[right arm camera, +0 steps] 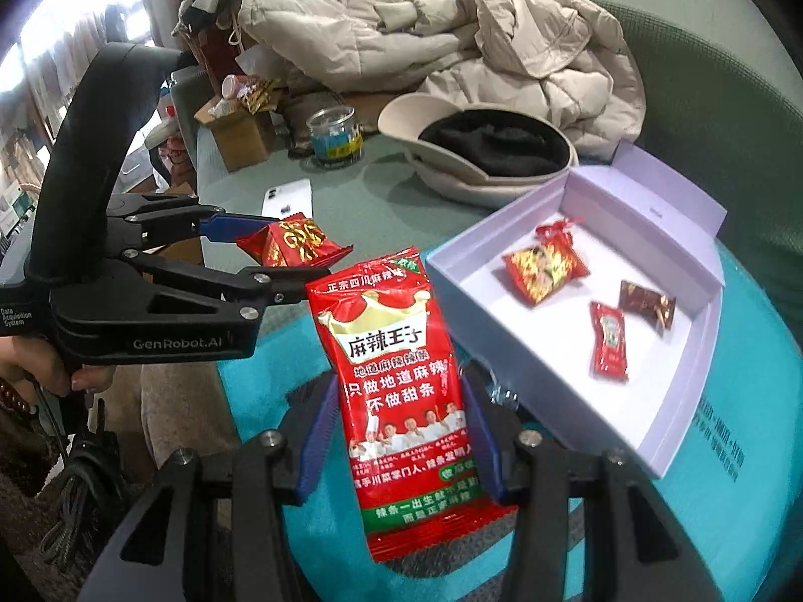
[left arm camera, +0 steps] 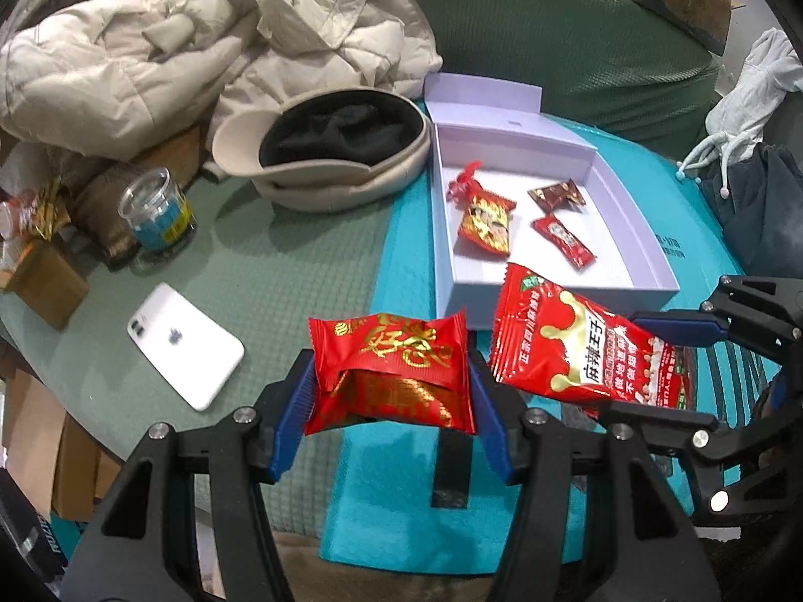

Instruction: Organize objects

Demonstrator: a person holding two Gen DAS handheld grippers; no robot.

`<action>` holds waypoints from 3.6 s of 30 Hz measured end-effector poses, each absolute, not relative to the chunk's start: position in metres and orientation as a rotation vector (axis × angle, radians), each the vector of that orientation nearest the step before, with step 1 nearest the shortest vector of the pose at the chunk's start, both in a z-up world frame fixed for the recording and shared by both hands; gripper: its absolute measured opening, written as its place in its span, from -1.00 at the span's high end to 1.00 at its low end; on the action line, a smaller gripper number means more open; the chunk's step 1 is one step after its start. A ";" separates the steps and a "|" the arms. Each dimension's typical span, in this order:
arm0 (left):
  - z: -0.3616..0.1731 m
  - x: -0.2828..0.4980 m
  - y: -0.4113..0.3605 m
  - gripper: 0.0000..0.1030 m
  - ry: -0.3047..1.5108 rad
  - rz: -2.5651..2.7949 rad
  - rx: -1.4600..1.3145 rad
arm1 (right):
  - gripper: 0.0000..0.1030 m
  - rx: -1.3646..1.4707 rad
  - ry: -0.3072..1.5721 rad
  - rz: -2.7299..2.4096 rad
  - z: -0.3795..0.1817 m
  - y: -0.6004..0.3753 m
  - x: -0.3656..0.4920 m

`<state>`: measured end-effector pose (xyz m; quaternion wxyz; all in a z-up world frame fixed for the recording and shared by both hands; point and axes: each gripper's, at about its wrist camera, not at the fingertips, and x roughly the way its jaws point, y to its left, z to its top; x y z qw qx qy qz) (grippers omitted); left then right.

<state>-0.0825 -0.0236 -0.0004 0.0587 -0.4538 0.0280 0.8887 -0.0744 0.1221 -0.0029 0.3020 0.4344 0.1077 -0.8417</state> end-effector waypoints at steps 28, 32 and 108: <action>0.005 -0.142 0.057 -0.10 0.252 2.565 -1.292 | 0.03 1.201 0.262 -2.395 0.009 0.191 -0.106; 0.000 -0.144 0.069 -0.10 0.261 2.536 -1.293 | 0.03 1.226 0.253 -2.416 0.005 0.202 -0.107; -0.060 -0.298 0.100 -0.11 0.262 2.471 -1.298 | 0.03 1.286 0.189 -2.485 -0.048 0.241 -0.249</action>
